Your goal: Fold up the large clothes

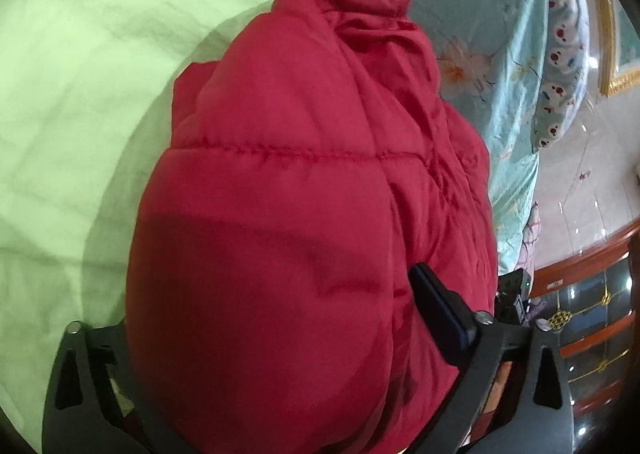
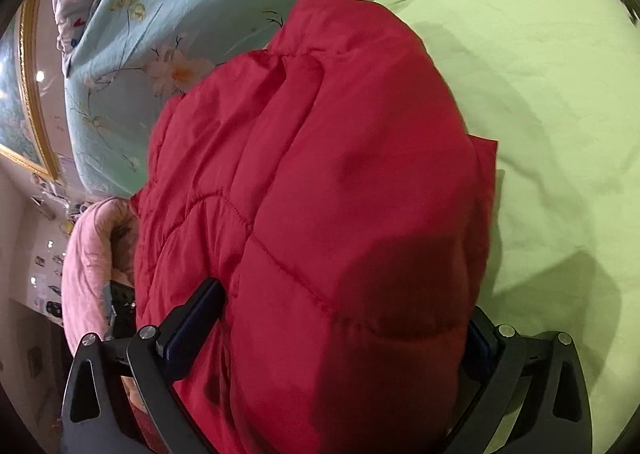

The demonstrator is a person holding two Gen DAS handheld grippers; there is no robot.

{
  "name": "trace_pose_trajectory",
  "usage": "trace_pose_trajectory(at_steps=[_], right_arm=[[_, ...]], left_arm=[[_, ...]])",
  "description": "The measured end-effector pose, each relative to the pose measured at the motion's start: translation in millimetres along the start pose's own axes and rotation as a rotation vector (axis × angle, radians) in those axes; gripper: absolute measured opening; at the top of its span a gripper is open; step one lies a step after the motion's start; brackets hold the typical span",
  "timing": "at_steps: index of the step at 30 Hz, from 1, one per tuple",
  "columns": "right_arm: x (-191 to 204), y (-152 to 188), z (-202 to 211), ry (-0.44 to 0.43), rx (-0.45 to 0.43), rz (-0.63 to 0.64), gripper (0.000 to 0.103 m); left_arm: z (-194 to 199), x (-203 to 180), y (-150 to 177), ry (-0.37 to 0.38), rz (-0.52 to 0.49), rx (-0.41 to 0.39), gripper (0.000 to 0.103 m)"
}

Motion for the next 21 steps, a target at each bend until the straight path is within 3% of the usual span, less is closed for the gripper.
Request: trace_pose_trajectory(at_steps=[2,8,12,21], right_arm=[[0,1,0,-0.007,-0.005,-0.002,0.095],[2,8,9,-0.064,-0.024,-0.027,0.062],[13,12,20,-0.080,-0.040,-0.017,0.046],[37,47,61,-0.085,-0.016,0.020,0.040]], left_arm=[[2,-1,2,0.005,-0.014,-0.015,0.087],[16,-17,5,0.010,-0.077,-0.052,0.059],[29,-36,9,0.006,-0.123,-0.078,0.050],[81,-66,57,0.030,-0.203,-0.091,0.047]])
Point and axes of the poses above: each gripper's, at about its wrist camera, not at the fingertips, and z roughly against the way its jaws point, x to its left, y to its underside, the point moved 1 cm from there along -z, roughly the way its jaws point, and after that the axes turned 2 degrees about -x, right-handed, at the moved point
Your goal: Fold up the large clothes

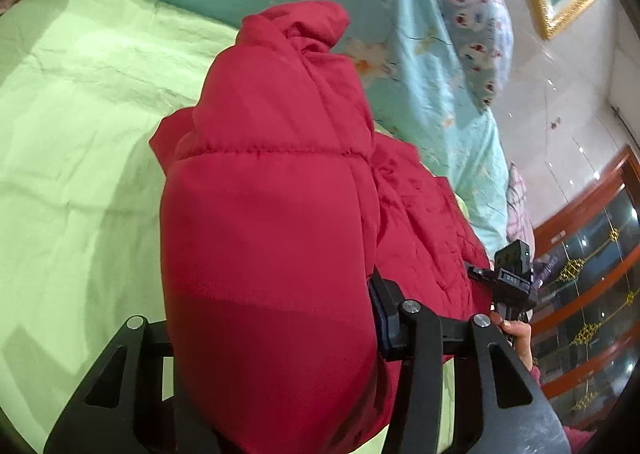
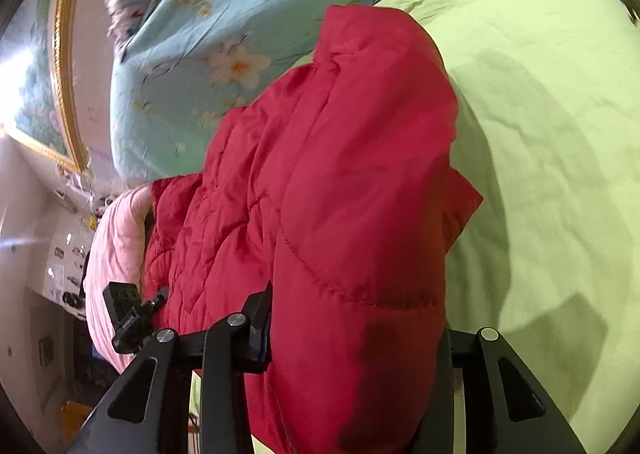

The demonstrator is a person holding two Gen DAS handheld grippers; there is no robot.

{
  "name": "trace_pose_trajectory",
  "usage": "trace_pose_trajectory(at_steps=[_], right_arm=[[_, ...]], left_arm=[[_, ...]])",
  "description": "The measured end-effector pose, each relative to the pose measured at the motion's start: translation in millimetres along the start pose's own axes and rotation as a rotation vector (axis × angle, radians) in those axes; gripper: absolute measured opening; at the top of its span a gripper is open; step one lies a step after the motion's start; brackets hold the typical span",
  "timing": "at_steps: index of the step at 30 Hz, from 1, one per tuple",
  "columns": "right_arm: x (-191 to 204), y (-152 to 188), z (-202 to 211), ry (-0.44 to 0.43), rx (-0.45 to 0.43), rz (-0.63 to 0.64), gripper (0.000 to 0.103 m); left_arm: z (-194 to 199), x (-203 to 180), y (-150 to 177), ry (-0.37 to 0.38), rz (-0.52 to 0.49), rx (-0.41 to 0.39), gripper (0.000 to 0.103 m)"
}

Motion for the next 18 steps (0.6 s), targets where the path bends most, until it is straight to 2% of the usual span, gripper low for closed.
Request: trace_pose_trajectory(at_steps=[6,11,18], right_arm=[[15,38,26,-0.016,0.012,0.031,0.039],[20,70,42,-0.023,0.023,0.036,0.040],[21,96,51,-0.047,0.024,0.023,0.040]], left_arm=[[32,-14,35,0.004,-0.001,-0.010,0.047],[54,-11,66,0.013,0.004,-0.015,0.047],[66,-7,84,0.027,0.011,-0.001,0.047]])
Point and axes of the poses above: each gripper's, at about its wrist camera, not at the fingertips, and z roughly against the way its jaws point, x to its left, y to its underside, the point moved 1 cm from there along -z, roughly the way its jaws point, and after that the axes turned 2 degrees about -x, right-handed, at the moved point
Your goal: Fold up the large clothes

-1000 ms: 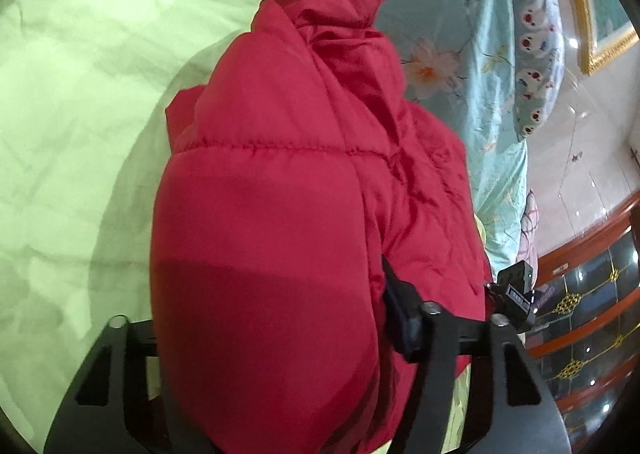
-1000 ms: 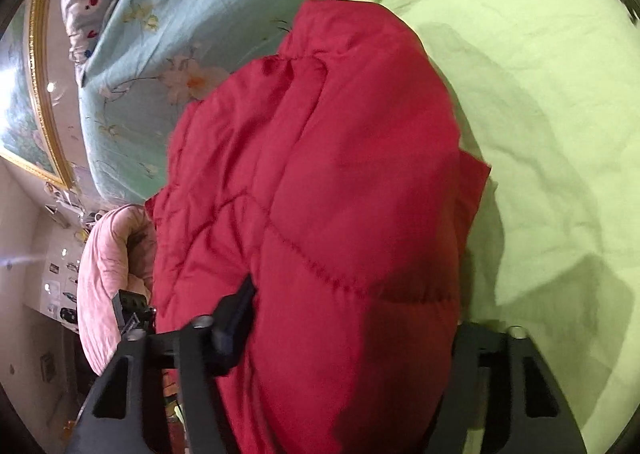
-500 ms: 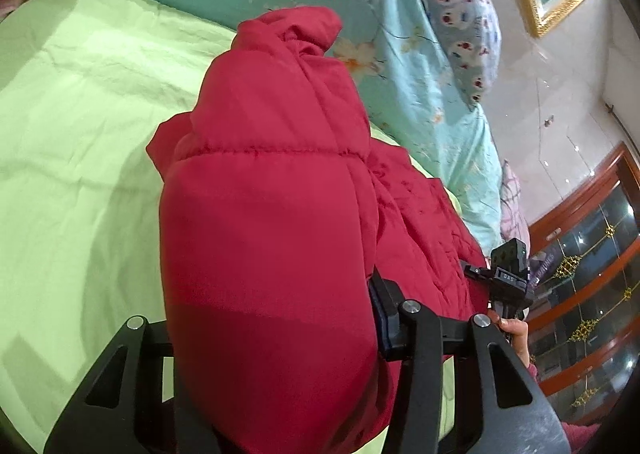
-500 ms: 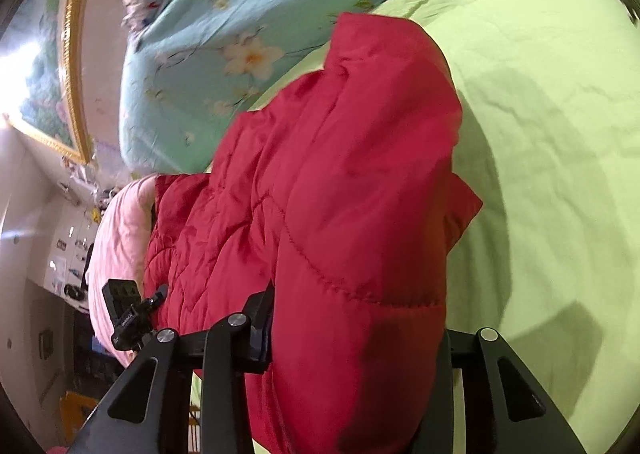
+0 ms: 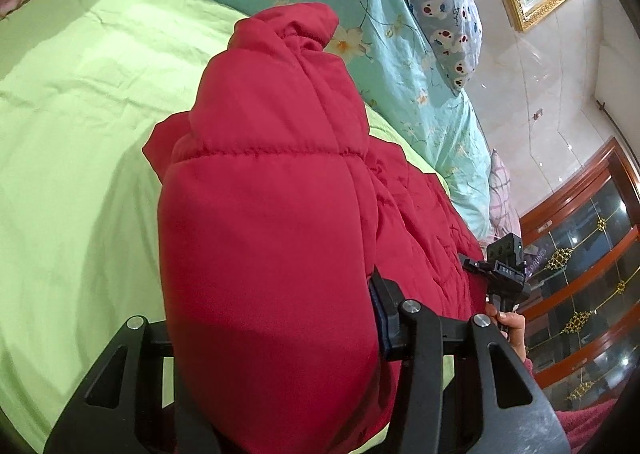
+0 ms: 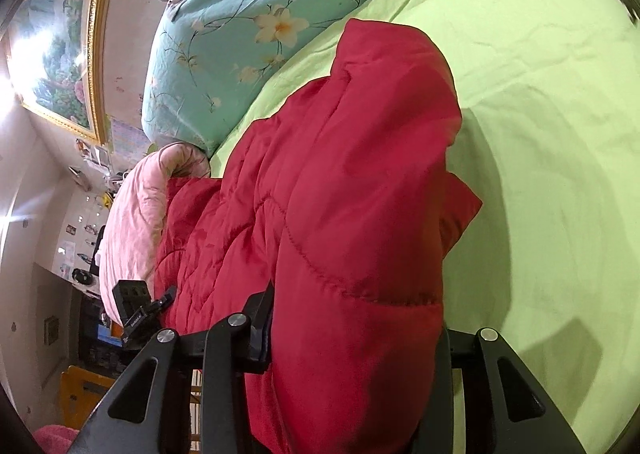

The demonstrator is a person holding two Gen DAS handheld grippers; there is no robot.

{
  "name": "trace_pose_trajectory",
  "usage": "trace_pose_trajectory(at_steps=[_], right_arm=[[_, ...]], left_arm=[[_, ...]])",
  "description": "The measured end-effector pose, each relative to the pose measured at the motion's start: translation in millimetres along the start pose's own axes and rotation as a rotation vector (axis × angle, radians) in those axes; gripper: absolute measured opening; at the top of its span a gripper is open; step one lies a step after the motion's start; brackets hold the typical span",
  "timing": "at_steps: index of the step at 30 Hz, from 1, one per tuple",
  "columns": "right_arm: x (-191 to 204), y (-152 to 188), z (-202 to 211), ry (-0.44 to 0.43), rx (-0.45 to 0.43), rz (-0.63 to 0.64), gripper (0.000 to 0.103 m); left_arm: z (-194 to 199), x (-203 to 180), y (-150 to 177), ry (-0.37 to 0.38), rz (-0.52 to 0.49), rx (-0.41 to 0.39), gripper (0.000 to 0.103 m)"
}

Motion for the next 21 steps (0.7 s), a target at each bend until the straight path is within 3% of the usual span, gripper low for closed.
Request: trace_pose_trajectory(at_steps=[9,21], right_arm=[[-9,4,-14,0.028,0.000,-0.025,0.043],[-30,4,-26,0.050,-0.018,-0.058,0.049]], left_arm=[[-20,33,5,-0.039,0.059,0.035,0.050],[-29,43,11,-0.094,0.028,0.015,0.058]])
Point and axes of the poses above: each gripper's, at about its wrist camera, not at the fingertips, and z roughly against the way its jaws point, x to its left, y to its underside, the point moved 1 cm from there along -z, roughly the way its jaws point, and after that the axes turned 2 degrees about -x, right-handed, at the moved point
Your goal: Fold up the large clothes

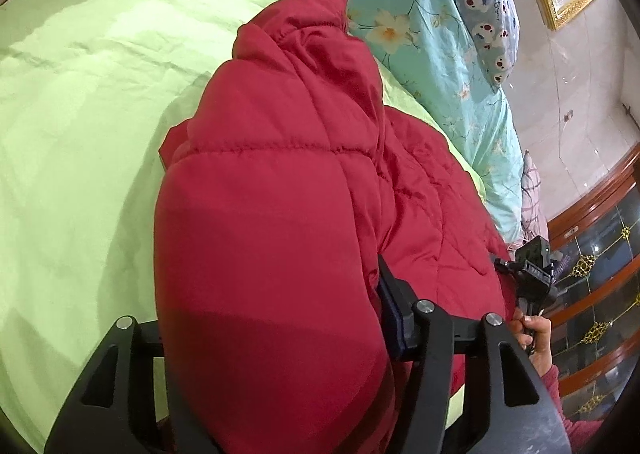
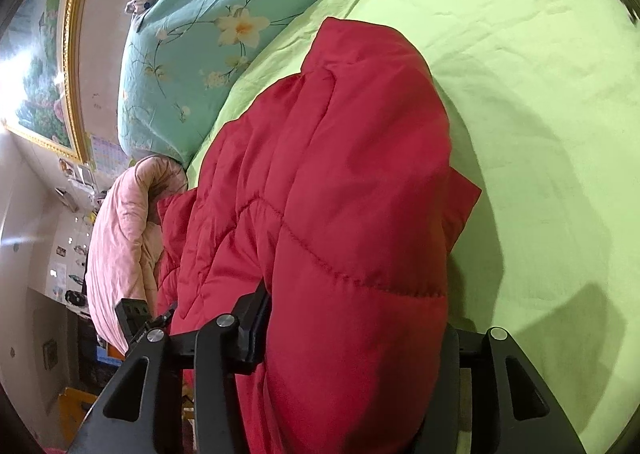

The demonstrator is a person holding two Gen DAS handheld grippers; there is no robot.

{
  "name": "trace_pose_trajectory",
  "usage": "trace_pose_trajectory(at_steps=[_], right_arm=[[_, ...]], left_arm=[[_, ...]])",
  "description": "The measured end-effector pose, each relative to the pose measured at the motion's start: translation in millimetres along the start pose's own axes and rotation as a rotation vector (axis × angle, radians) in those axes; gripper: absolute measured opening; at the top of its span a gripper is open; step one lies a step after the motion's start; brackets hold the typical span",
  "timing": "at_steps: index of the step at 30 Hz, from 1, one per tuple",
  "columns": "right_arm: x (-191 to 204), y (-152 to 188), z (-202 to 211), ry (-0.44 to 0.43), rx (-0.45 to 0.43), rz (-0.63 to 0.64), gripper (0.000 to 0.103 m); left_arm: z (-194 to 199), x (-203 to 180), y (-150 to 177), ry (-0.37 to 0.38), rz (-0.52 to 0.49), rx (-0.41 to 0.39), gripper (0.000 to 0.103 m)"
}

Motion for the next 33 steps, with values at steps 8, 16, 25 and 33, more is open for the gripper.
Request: trace_pose_trajectory(at_steps=[8,16,25,33], right_arm=[[13,-13,-4,0.073,0.006,0.061,0.049],[5,-12,-6,0.042,0.023,0.048,0.051],[-4,-2,13,0.043,-0.005,-0.027,0.076],[10,9,51,0.127,-0.088,0.020,0.081]], left_arm=[[-2,2,-4,-0.037,-0.015,0.000,0.058],[5,10,0,-0.078,0.004,0.014,0.082],[46,-4,-7,-0.218,-0.076,0.005,0.084],[75,-9,-5,-0.261,-0.079,-0.075,0.084]])
Point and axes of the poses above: each gripper's, at about its wrist camera, not at the fingertips, and z roughly against the way its jaws point, x to its left, y to its underside, the point moved 1 cm from there along -z, roughly the way its jaws point, and after that the axes turned 2 degrees about -x, right-handed, at the moved point
